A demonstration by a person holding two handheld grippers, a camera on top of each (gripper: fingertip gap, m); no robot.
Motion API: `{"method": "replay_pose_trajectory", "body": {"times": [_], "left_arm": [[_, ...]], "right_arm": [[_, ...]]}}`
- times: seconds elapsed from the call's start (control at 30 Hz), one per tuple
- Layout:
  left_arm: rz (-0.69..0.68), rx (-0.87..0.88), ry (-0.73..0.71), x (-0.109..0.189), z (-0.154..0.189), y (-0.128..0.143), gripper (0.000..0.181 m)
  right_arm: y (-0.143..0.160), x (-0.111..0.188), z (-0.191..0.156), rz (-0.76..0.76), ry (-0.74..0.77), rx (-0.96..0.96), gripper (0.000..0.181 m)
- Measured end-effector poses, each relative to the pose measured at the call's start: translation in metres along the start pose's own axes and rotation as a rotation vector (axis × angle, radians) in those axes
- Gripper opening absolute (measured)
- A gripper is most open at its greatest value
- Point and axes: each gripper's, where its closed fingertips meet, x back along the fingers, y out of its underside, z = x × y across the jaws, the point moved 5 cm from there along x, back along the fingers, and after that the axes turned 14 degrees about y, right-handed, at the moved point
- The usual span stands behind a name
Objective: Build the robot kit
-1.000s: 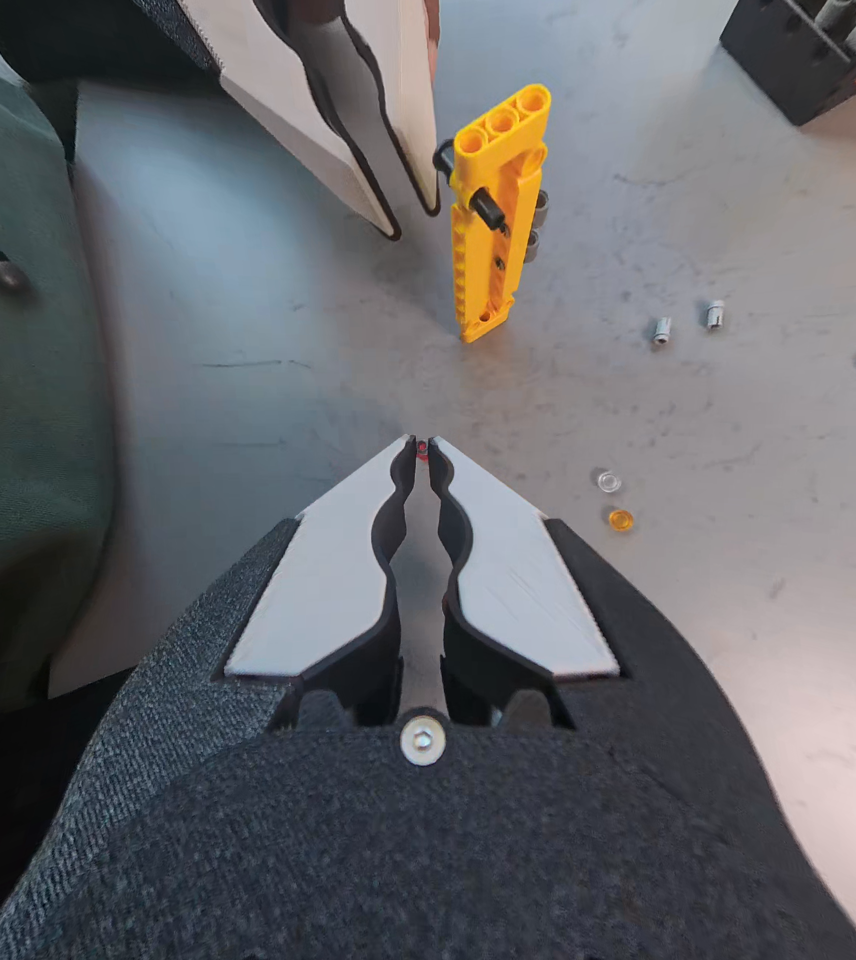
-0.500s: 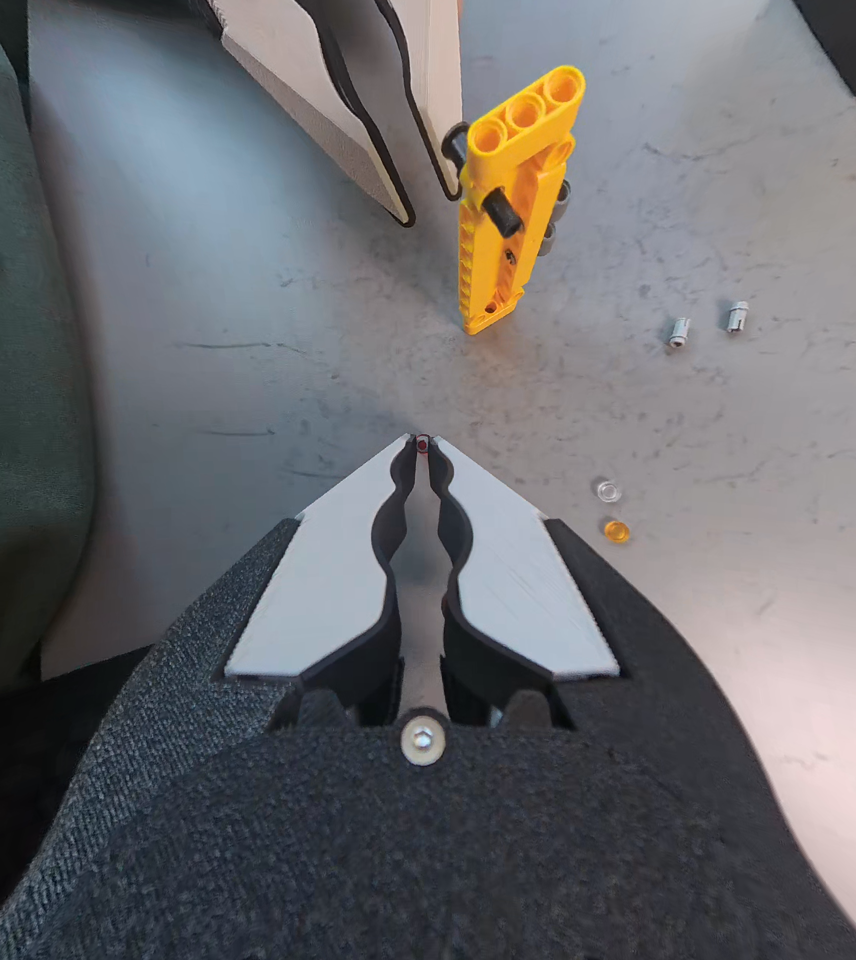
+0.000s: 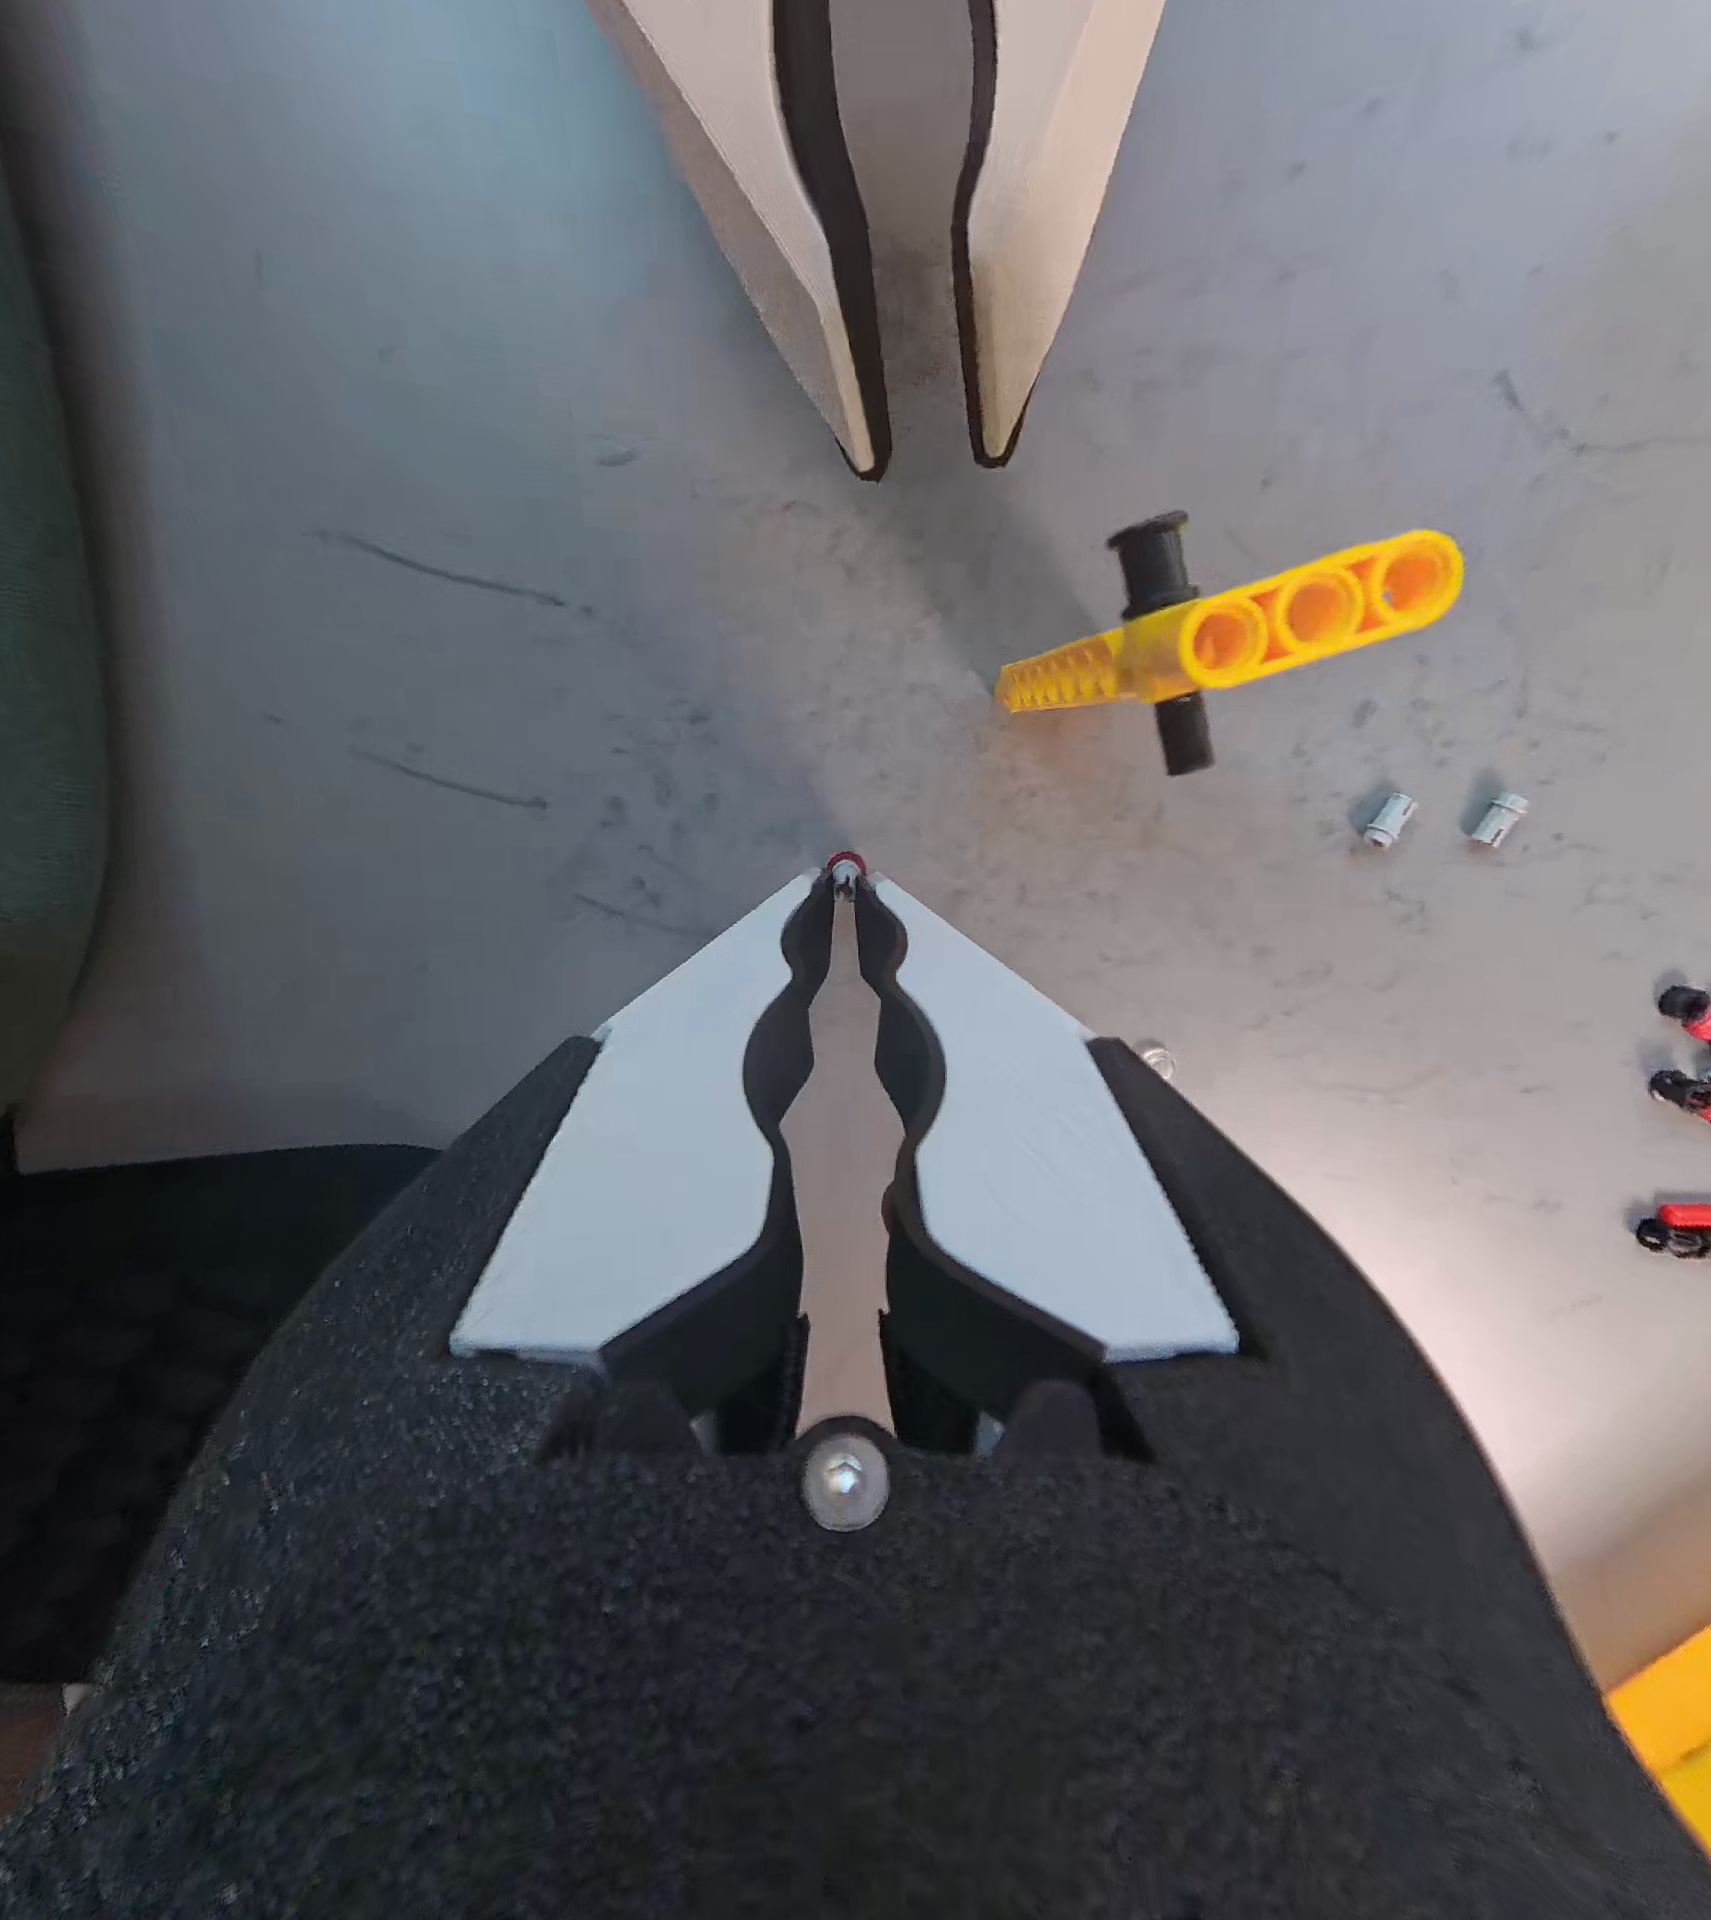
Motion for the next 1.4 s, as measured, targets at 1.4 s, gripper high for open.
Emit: {"method": "replay_pose_trajectory", "body": {"times": [1.4], "left_arm": [[0.196,0.100,0.276,-0.015,0.025,-0.036,0.004]], "right_arm": [[-0.035,0.043,-0.026,0.312,0.056,0.012,0.003]]}}
